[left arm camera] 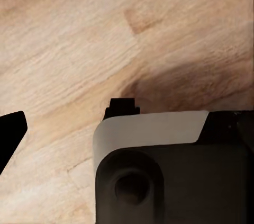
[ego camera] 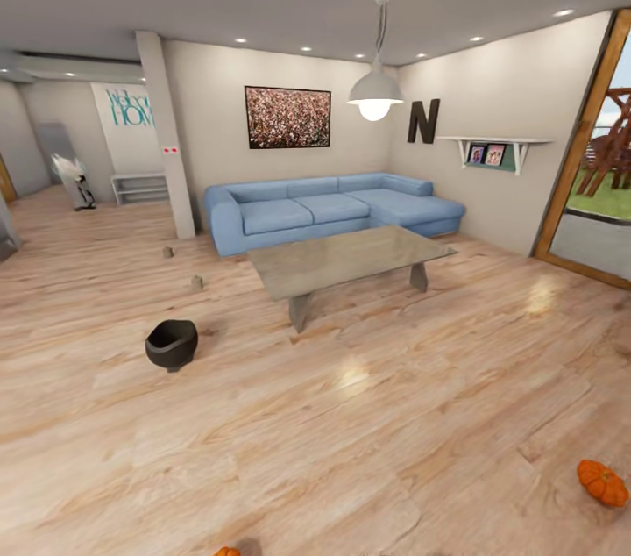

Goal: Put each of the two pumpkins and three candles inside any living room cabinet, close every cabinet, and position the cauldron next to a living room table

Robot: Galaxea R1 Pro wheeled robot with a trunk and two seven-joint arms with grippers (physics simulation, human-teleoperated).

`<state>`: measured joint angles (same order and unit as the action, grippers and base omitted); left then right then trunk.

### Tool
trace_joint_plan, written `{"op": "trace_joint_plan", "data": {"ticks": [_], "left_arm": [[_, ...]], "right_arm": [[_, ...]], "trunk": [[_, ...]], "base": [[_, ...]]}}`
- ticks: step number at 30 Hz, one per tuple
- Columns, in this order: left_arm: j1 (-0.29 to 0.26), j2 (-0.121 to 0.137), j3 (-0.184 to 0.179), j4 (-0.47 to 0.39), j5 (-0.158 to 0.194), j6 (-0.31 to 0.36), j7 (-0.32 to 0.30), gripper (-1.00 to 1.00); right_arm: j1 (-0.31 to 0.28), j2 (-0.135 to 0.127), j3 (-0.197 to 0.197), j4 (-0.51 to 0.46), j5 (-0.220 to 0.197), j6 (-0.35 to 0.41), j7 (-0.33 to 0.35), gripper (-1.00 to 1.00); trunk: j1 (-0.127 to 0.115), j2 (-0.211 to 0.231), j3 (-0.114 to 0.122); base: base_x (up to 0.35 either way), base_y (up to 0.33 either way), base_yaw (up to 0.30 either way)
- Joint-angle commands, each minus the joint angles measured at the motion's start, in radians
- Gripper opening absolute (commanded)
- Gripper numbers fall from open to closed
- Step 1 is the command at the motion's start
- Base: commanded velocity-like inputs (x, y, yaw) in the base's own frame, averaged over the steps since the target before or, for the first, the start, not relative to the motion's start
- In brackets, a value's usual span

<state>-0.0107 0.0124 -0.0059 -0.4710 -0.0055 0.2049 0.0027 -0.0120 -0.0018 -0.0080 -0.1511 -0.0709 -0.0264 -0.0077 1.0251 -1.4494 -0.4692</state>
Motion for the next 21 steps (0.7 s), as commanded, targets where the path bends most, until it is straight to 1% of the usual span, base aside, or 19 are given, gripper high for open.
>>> {"op": "trace_joint_plan", "data": {"ticks": [1, 3, 4, 5, 6, 7, 8, 9, 10, 12, 13, 15, 16, 17, 19, 21], "left_arm": [[-0.004, 0.0, 0.0, -0.057, 0.001, 0.052, 0.0, 1.0], [-0.024, 0.0, 0.0, -0.133, 0.004, 0.122, 0.0, 1.0], [-0.04, 0.0, 0.0, -0.157, 0.004, 0.148, 0.002, 1.0], [-0.07, -0.001, 0.001, -0.177, 0.005, 0.174, 0.004, 1.0], [-0.093, -0.001, 0.001, -0.186, 0.005, 0.184, 0.003, 1.0], [-0.127, -0.001, 0.001, -0.193, 0.007, 0.19, 0.002, 1.0], [-0.138, -0.001, 0.001, -0.192, 0.008, 0.189, 0.002, 1.0], [-0.173, -0.001, 0.002, -0.191, 0.009, 0.184, 0.002, 1.0], [-0.191, -0.001, 0.002, -0.189, 0.01, 0.178, 0.002, 1.0], [-0.211, -0.002, 0.003, -0.188, 0.013, 0.147, 0.002, 1.0], [-0.216, -0.001, 0.003, -0.187, 0.015, 0.12, 0.002, 1.0], [-0.221, 0.003, 0.006, -0.154, 0.018, 0.033, 0.004, 1.0], [-0.223, 0.002, 0.008, -0.113, 0.014, -0.023, 0.01, 1.0], [-0.223, 0.001, 0.009, -0.094, 0.012, -0.054, 0.013, 1.0], [-0.224, 0.001, 0.01, -0.068, 0.01, -0.092, 0.019, 1.0], [-0.223, 0.001, 0.012, -0.057, 0.011, -0.107, 0.026, 1.0]], "right_arm": [[0.0, 0.0, 0.0, -0.038, -0.032, 0.032, -0.001, 1.0], [0.0, -0.001, 0.0, -0.132, -0.058, 0.1, -0.004, 1.0], [0.0, -0.001, 0.0, -0.182, -0.065, 0.134, -0.005, 1.0], [-0.001, 0.0, 0.0, -0.263, -0.072, 0.185, -0.005, 1.0], [-0.003, 0.0, 0.0, -0.32, -0.074, 0.216, -0.005, 1.0], [-0.005, 0.0, 0.0, -0.407, -0.076, 0.253, -0.005, 1.0], [-0.006, 0.0, 0.0, -0.434, -0.076, 0.262, -0.006, 1.0], [-0.011, 0.0, 0.0, -0.504, -0.077, 0.28, -0.006, 1.0], [-0.017, -0.001, 0.0, -0.54, -0.077, 0.286, -0.006, 1.0], [-0.027, 0.0, 0.0, -0.585, -0.076, 0.289, -0.006, 1.0], [-0.03, 0.0, 0.0, -0.596, -0.076, 0.287, -0.007, 1.0], [-0.035, 0.0, 0.003, -0.605, -0.07, 0.279, -0.007, 1.0], [-0.036, 0.0, 0.005, -0.603, -0.066, 0.264, -0.008, 1.0], [-0.036, 0.0, 0.005, -0.601, -0.064, 0.251, -0.008, 1.0], [-0.037, -0.001, 0.006, -0.601, -0.063, 0.234, -0.008, 1.0], [-0.037, 0.0, 0.006, -0.601, -0.063, 0.227, -0.008, 1.0]], "trunk": [[0.0, -0.001, -0.002], [0.0, -0.001, -0.003], [0.0, -0.001, -0.003], [0.0, -0.001, -0.004], [0.0, -0.001, -0.004], [0.0, -0.001, -0.005], [0.0, -0.001, -0.005], [0.0, -0.001, -0.006], [0.0, -0.001, -0.006], [0.0, -0.001, -0.008], [0.0, -0.001, -0.008], [0.0, -0.001, -0.01], [0.0, -0.001, -0.01], [0.0, -0.001, -0.011], [0.0, -0.001, -0.013], [0.0, -0.001, -0.014]], "base": [[0.0, 0.0, -0.28], [0.0, 0.0, -0.279], [0.0, 0.0, -0.278], [0.0, 0.0, -0.277], [0.0, 0.0, -0.277], [0.0, 0.0, -0.276], [0.0, 0.0, -0.276], [0.0, 0.0, -0.275], [0.0, 0.0, -0.274], [0.0, 0.0, -0.269], [0.0, 0.0, -0.264], [0.0, 0.0, -0.26], [0.0, 0.0, -0.258], [0.0, 0.0, -0.257], [0.0, 0.0, -0.257], [0.0, 0.0, -0.257]]}}
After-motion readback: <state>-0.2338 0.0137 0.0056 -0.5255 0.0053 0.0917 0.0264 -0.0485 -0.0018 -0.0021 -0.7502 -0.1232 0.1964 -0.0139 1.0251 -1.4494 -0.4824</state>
